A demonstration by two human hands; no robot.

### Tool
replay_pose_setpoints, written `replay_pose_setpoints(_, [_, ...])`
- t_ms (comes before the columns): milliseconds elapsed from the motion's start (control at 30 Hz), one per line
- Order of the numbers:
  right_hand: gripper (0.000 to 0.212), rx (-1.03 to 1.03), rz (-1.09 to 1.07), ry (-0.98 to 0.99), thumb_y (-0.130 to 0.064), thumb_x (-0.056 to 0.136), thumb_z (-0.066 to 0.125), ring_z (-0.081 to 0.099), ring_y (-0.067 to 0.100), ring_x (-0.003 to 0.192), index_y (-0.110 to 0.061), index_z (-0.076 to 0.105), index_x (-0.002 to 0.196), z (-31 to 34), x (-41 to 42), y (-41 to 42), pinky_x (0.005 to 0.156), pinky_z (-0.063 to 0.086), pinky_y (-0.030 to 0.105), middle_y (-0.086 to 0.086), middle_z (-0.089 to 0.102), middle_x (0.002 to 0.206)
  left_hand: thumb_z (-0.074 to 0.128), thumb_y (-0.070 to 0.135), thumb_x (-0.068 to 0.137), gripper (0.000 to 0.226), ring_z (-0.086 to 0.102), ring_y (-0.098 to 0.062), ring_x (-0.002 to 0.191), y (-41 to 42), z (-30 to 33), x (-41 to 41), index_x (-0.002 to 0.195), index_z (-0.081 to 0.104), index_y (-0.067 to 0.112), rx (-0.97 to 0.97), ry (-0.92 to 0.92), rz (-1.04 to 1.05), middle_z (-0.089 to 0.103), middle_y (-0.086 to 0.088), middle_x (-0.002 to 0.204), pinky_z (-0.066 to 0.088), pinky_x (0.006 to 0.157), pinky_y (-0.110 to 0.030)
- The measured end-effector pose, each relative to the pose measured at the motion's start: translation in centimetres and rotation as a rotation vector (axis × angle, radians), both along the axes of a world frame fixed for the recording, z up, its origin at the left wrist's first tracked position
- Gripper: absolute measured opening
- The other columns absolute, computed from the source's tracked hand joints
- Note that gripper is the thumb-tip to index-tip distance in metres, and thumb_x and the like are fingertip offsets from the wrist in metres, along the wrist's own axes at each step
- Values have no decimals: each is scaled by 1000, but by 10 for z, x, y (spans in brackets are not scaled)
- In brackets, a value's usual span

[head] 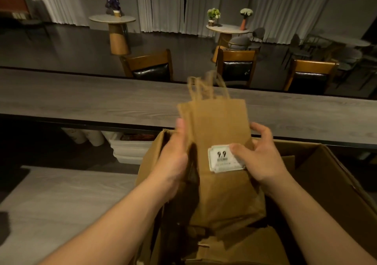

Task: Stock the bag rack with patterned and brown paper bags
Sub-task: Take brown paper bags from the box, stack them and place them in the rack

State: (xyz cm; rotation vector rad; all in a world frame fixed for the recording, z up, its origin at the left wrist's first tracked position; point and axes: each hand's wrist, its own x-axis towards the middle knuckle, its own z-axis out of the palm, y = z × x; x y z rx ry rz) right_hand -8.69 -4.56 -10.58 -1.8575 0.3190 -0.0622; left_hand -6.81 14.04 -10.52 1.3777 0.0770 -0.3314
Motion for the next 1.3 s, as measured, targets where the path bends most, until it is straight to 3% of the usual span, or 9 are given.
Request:
replay_pose_setpoints(67, [85,-16,56,-19,-22,93,77,66,4,97,-44,22,153,4,-3,12,73,53,23,-19,63,115,76,53,82,50,75,-7,99,0,-3,-5,125,58,35,68,-72,-50,78,15,104,61,88,-32])
replay_pose_setpoints(167, [91,-104,105,-10,-33,92,76,64,0,97,-47,14,158,23,-8,20,71,51,22,-22,61,118,83,13,83,53,75,-15,103,2,-5,-7,127,58,31,-55,-108,18,78,5,109,61,90,-40])
replay_pose_setpoints(300, [46,-380,246,-37,-46,96,67,68,-5,91,-46,44,135,73,-15,35,69,52,17,-27,66,107,82,25,74,63,76,-23,103,19,11,-8,131,58,28,-286,-57,21,78,-3,112,61,83,-39])
replay_pose_setpoints(500, [22,-476,377,-199,-49,91,67,64,-16,88,-50,51,107,128,-9,105,64,51,15,-30,67,94,75,24,75,61,75,-31,106,77,39,-3,134,59,26,-542,-49,33,77,-10,116,63,84,-45])
replay_pose_setpoints(667, [26,-526,436,-284,-42,98,67,66,-10,89,-48,49,117,135,14,187,67,52,13,-26,68,101,72,24,76,60,76,-27,100,146,38,-2,135,58,27,-614,-67,123,77,-9,116,65,79,-42])
replay_pose_setpoints(867, [17,-906,688,-236,-44,100,63,67,5,88,-41,53,113,99,34,309,71,60,33,-14,69,103,57,62,84,59,78,-30,90,240,-6,-1,107,78,13,-833,129,392,78,-16,107,53,84,-50])
replay_pose_setpoints(967, [17,-1013,768,-223,-44,101,61,64,4,80,-40,48,111,70,39,360,61,55,27,-13,66,97,49,75,87,70,79,-30,86,288,-26,9,115,71,14,-897,167,579,79,-14,106,53,81,-47])
replay_pose_setpoints(1133, [19,-1031,805,-228,-42,105,54,59,15,78,-35,43,118,-17,50,420,60,47,33,-9,65,101,67,83,70,98,67,-30,120,363,-85,21,145,47,24,-646,221,834,64,-9,141,52,100,-48])
replay_pose_setpoints(1300, [26,-1109,872,-84,-37,107,51,66,26,92,-34,46,132,-111,48,451,72,58,44,-1,66,111,49,74,91,92,11,-32,157,421,-135,22,163,8,33,381,25,948,6,0,172,19,124,-56])
